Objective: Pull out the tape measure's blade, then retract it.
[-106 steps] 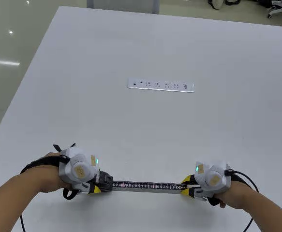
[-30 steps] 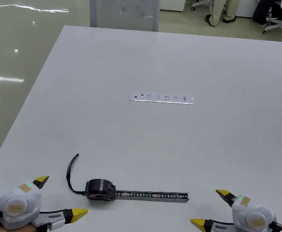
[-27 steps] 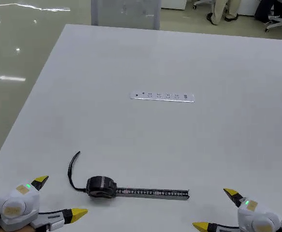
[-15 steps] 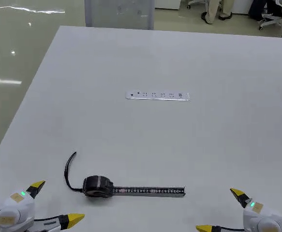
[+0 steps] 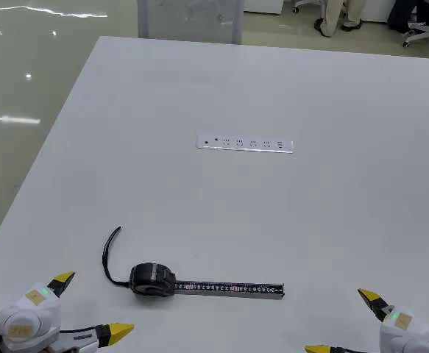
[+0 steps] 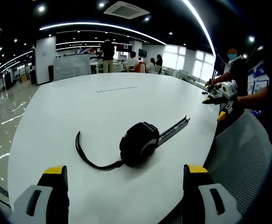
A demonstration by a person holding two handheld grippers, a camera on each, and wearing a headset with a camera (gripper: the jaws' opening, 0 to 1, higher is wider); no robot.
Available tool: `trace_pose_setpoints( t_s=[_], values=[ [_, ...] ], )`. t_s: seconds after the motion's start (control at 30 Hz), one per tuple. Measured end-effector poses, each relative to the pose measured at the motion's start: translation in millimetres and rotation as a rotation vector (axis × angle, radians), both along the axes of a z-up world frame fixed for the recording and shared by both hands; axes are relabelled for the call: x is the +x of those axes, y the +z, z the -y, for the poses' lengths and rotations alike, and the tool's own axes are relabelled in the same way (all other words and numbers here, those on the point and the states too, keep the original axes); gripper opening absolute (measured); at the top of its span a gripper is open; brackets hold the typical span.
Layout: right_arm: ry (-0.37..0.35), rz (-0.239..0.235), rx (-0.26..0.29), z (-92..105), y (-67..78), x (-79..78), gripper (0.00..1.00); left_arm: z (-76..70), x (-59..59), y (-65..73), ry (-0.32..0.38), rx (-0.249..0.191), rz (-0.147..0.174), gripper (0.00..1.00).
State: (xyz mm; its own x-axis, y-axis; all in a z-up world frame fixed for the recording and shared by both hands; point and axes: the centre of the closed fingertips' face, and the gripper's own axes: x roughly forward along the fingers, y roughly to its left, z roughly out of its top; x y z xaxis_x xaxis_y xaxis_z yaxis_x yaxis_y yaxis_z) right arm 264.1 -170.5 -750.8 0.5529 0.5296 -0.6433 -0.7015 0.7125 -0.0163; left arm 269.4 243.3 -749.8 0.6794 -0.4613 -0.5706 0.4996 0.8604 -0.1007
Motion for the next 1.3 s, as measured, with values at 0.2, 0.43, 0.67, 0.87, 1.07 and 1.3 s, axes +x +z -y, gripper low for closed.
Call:
trace_pose_setpoints(
  t_s=[0.2, 0.43, 0.67, 0.87, 1.07, 1.3],
  values=[
    [-0.003, 0.001, -0.003, -0.4, -2.0, -3.7, 1.00, 1.4, 0.8, 2.0, 0.007, -0.009, 0.005, 1.00],
    [-0.011, 0.011, 0.000, 1.0, 2.4, -0.1, 1.00, 7.1, 2.7, 2.0, -0.027, 0.005, 0.010, 1.00],
    [-0.008, 0.017, 0.003, -2.1, 5.6, 0.5, 1.00, 6.7, 4.4, 5.8, -0.016, -0.002, 0.013, 1.00],
    [-0.006, 0.019, -0.001, -1.3, 4.3, 0.3, 0.99, 3.2, 2.9, 5.5, -0.006, 0.000, 0.019, 1.00],
    [-0.012, 0.021, -0.004, 3.0, 4.8, -0.6, 1.00, 4.4, 3.0, 5.0, 0.001, -0.002, 0.018, 1.00],
    [-0.010, 0.019, -0.005, 3.1, 5.9, -2.3, 1.00, 9.1, 5.1, 5.4, -0.016, 0.005, 0.016, 1.00]
  ],
)
